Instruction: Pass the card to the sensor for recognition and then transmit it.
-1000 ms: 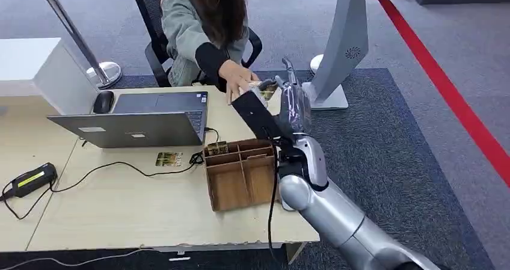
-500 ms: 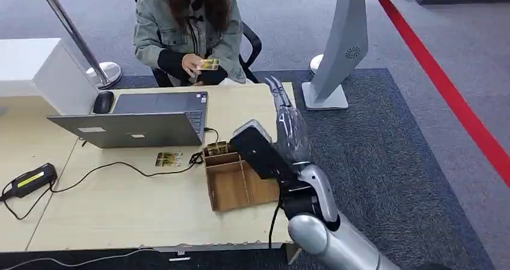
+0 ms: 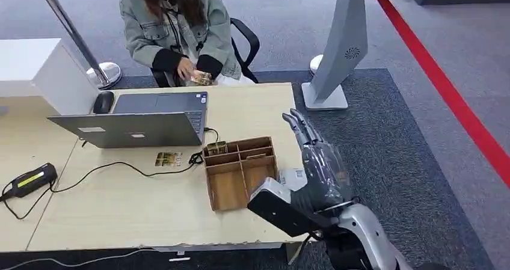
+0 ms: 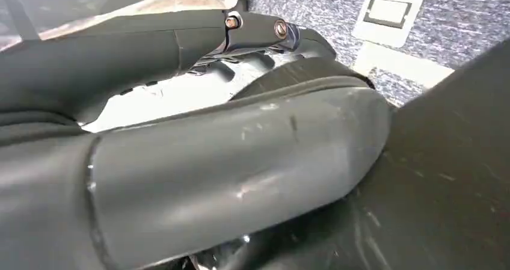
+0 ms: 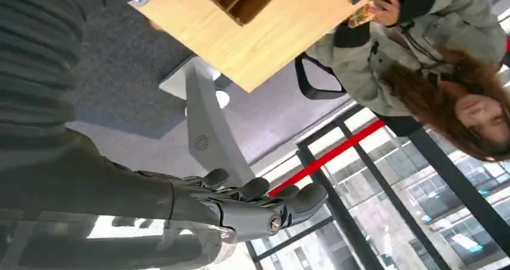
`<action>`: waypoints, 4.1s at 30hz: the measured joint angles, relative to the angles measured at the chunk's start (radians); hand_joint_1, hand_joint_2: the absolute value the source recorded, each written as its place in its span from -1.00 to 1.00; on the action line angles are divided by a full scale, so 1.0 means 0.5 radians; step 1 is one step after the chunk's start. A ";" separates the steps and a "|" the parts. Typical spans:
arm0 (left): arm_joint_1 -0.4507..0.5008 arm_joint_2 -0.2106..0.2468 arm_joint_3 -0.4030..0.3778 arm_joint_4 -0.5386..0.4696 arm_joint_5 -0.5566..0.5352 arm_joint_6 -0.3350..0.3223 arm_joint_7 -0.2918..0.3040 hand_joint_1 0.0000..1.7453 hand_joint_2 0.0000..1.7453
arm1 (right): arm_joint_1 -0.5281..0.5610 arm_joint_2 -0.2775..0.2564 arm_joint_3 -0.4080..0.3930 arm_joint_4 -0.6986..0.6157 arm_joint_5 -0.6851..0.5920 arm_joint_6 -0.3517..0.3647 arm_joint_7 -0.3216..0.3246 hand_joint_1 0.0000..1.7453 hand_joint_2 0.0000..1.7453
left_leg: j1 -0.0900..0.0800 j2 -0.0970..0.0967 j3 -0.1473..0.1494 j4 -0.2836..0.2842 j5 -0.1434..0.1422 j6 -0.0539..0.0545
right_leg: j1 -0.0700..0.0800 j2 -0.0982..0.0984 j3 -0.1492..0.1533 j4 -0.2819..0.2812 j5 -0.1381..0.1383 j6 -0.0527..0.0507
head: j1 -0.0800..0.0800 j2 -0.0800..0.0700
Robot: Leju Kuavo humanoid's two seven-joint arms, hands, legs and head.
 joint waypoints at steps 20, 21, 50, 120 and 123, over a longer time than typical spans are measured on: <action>-0.005 -0.004 0.000 0.000 -0.048 0.035 0.000 -1.00 -1.00 | -0.090 0.069 0.107 0.283 0.075 0.051 -0.040 -0.82 1.00 | 0.000 -0.001 0.000 -0.001 0.000 0.000 | 0.001 -0.001 0.001 0.000 0.000 0.000 | 0.000 0.000; -0.005 -0.005 0.000 0.000 -0.049 0.035 0.000 -1.00 -1.00 | -0.097 0.076 0.112 0.302 0.075 0.044 -0.041 -0.74 1.00 | 0.000 -0.001 0.000 -0.001 0.000 0.000 | 0.001 -0.001 0.001 0.000 0.000 0.000 | 0.000 0.000; -0.004 -0.021 0.000 0.000 -0.060 0.072 0.001 -1.00 -1.00 | -0.168 0.279 0.160 0.723 0.037 -0.104 -0.146 -0.68 1.00 | 0.000 -0.001 0.000 -0.001 0.000 0.000 | 0.001 -0.001 0.001 0.000 0.000 0.000 | 0.000 0.000; -0.010 -0.047 0.000 0.000 -0.148 0.090 0.001 -1.00 -1.00 | -0.284 0.471 0.195 1.381 0.285 -0.218 -0.149 -0.42 1.00 | 0.001 -0.001 0.000 -0.001 0.000 0.000 | 0.001 -0.001 0.000 0.001 0.000 0.000 | 0.000 0.000; -0.012 -0.050 0.000 0.000 -0.154 0.090 0.001 -1.00 -1.00 | -0.293 0.478 0.195 1.399 0.285 -0.217 -0.149 -0.42 1.00 | 0.000 -0.001 0.000 -0.001 0.000 0.000 | 0.001 -0.001 0.000 0.001 0.000 0.000 | 0.000 0.000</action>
